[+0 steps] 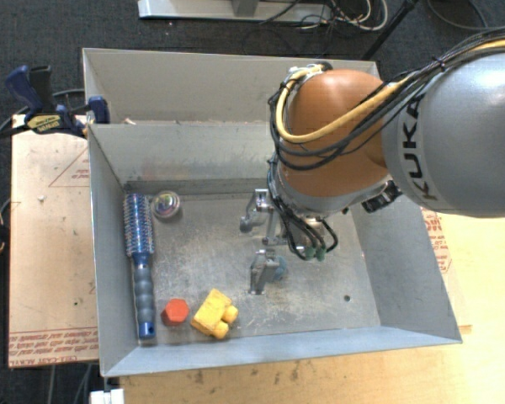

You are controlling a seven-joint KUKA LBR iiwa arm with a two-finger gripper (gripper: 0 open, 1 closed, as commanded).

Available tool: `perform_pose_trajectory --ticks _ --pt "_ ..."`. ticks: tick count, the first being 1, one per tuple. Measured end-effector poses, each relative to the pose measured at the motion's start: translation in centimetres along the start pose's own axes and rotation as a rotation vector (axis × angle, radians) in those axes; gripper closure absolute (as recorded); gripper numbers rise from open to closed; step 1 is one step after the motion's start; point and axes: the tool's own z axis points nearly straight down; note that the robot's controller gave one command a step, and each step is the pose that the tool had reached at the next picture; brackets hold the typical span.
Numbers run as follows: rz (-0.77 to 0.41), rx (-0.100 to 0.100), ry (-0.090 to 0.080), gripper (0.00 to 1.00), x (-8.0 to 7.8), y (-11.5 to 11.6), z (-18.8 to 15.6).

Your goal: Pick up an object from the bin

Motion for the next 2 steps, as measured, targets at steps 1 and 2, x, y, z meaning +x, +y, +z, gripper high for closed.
perform_pose_trajectory --ticks 1,2 --pt "-0.292 -0.003 -0.016 0.00 -1.4 6.1 14.0" --pt "-0.563 0.006 -0.016 0.00 1.3 10.6 15.6"
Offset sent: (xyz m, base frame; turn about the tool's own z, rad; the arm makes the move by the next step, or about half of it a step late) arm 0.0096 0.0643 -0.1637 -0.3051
